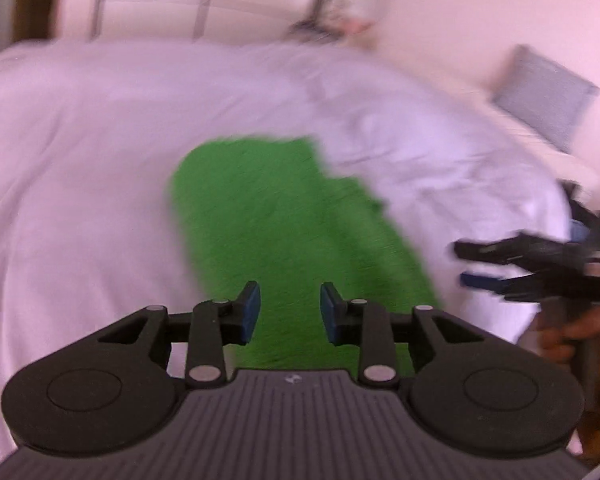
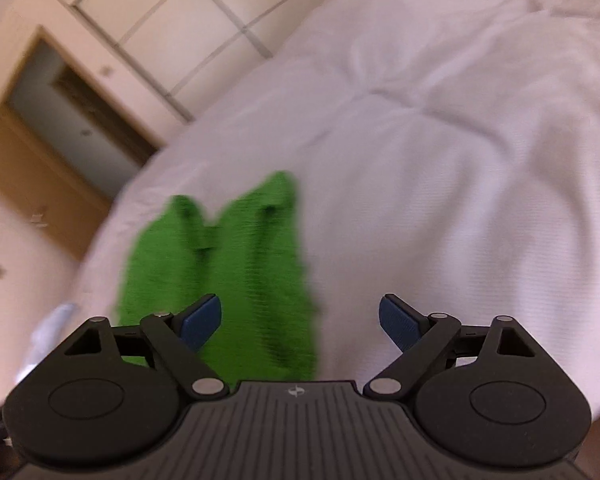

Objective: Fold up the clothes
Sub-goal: 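Fold the held side over the vest's middle and open the left gripper, then grasp the other side edge with the right gripper, fold it over, release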

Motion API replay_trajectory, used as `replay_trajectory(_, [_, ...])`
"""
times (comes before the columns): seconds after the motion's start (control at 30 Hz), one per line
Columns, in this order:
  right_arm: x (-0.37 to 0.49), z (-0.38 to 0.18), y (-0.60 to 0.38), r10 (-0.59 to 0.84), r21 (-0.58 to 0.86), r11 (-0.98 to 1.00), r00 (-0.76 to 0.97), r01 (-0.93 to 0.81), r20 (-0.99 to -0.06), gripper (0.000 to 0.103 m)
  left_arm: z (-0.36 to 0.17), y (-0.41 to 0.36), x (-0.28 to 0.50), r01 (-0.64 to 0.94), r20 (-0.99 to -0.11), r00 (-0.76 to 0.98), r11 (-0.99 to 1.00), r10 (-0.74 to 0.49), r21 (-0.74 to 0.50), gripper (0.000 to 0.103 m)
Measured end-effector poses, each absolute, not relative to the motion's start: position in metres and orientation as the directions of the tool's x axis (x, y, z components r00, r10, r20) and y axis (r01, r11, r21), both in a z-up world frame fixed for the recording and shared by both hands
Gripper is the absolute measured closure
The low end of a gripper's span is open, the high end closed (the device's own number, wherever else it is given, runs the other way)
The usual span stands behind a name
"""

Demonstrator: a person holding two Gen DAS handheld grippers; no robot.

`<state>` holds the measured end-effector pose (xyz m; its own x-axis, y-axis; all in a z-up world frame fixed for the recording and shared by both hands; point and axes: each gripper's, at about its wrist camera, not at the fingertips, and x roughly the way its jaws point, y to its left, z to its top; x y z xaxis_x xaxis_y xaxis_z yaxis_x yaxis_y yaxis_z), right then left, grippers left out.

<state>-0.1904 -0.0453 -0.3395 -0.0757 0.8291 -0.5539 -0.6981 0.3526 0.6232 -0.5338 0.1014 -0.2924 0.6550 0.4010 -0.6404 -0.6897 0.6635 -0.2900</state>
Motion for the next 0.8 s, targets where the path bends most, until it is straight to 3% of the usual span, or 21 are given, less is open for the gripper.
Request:
replay_trajectory(0.13, [-0.198,-0.338,-0.019,0.836,0.668,0.231,-0.207,-0.708,-0.508,0.037,-0.313,0.118,-0.527,-0.701,-0.689,0.633,0.640,0.354,-0.314,0.075])
replay_trajectory(0.23, [-0.204,-0.339,0.002,0.797,0.654,0.189,-0.274,-0.733,-0.538,0.056,-0.302,0.134,-0.535,-0.675,-0.646,0.676,0.650,0.355,-0.350,0.075])
replay_trajectory(0.33, [-0.195,-0.334,0.021,0.804,0.676,0.141,-0.316,-0.723,-0.505,0.054,-0.288,0.166,-0.548,-0.684,-0.615,0.688,0.625,0.385,-0.375,0.074])
replay_trajectory(0.4, [-0.187,-0.334,0.039,0.802,0.702,0.115,-0.351,-0.703,-0.483,0.047,-0.287,0.190,-0.544,-0.692,-0.621,0.681,0.619,0.388,-0.372,0.074])
replay_trajectory(0.47, [-0.180,-0.338,0.060,0.789,0.725,0.097,-0.391,-0.682,-0.474,0.038,-0.292,0.215,-0.537,-0.676,-0.626,0.696,0.615,0.352,-0.406,0.074])
replay_trajectory(0.63, [-0.162,-0.348,0.112,0.752,0.780,0.055,-0.487,-0.624,-0.443,0.035,-0.315,0.259,-0.533,-0.617,-0.606,0.758,0.567,0.243,-0.545,0.073])
replay_trajectory(0.8, [-0.148,-0.358,0.162,0.702,0.821,0.018,-0.577,-0.570,-0.416,0.029,-0.331,0.272,-0.531,-0.605,-0.595,0.774,0.528,0.216,-0.596,0.064])
